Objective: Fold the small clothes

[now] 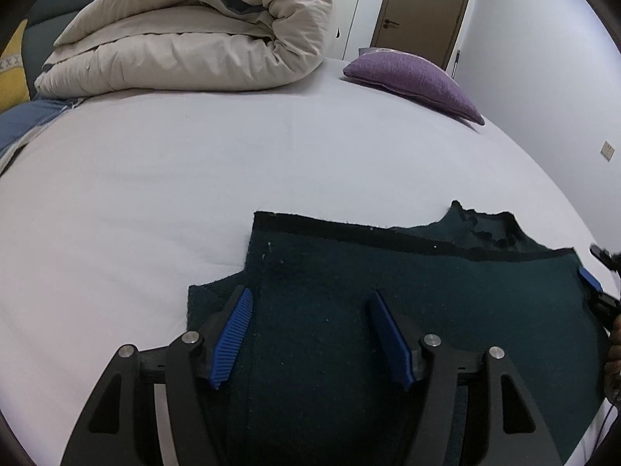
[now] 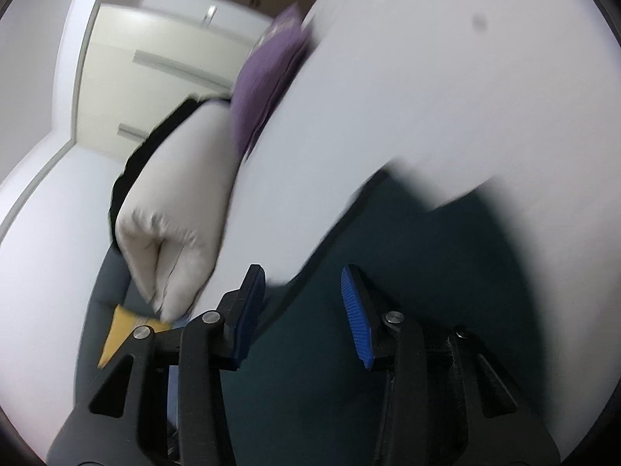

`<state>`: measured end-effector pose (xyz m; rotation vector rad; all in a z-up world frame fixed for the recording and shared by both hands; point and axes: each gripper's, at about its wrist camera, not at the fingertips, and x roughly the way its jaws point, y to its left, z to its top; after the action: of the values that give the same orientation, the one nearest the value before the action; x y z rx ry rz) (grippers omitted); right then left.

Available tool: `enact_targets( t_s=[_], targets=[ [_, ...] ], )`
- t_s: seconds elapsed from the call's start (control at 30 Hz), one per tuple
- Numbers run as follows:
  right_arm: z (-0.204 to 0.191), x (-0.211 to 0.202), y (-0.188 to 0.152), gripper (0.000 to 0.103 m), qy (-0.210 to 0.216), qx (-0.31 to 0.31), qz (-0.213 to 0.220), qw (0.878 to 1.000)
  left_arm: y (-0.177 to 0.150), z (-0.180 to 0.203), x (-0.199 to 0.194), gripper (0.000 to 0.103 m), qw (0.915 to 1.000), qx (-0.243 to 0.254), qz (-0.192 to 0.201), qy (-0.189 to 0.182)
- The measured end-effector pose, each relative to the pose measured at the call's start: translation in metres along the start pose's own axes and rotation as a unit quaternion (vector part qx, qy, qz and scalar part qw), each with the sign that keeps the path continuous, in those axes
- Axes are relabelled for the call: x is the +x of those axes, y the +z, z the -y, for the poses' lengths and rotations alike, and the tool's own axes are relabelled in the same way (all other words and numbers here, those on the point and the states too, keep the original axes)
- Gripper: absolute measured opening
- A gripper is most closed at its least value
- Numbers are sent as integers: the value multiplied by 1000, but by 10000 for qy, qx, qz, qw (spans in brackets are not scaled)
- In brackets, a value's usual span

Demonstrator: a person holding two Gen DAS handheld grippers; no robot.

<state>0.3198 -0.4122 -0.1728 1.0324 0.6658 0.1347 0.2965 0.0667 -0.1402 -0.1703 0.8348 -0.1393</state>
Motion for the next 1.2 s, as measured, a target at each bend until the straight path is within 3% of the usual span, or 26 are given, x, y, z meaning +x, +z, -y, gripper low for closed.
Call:
enact_targets(
  t_s=[0.07,0.13,0.2,0.37,0.47,0.5,0.6,0.8,0.9,1.03,1.2],
  targets=[
    [3,-24,3,47,-188,62,205,9996,0,0,-5,66,10000,-79,11,10],
    [-7,-47,-5,50,-656,-202,344,9971,-1,3,-19,66,9995,-158,62,262],
    [-17,-62,-21,52,-429,-342,259,9982,-9,10,-43,66,9996,-158,198,138],
    [-35,-90,-98,59,271,-606,-553,9963,-50,46,-87,73,9990,323,299,-22],
    [-19,-83,-128,57,124,-564,-987,9934,-70,45,-74,73,9992,381,-90,99],
    [-9,-81,-133,46,-20,-469,-1003,9939,-75,39,-71,72,9995,273,-165,70],
    [12,-98,-132,46,5,-108,-794,9968,-80,32,-78,70,9997,233,-115,12],
    [34,-194,-113,51,-487,29,130,9987,-85,30,-87,70,9999,104,-128,-2],
    [26,-222,-99,51,-819,-331,482,9949,-89,30,-90,70,9999,117,-122,1],
    [3,-215,-94,50,-1543,-1345,197,9786,-91,26,-90,70,9998,121,-156,7],
    [-1,-181,-105,27,-2292,-2009,-271,9520,-91,25,-90,70,9997,145,-211,-17]
  ],
)
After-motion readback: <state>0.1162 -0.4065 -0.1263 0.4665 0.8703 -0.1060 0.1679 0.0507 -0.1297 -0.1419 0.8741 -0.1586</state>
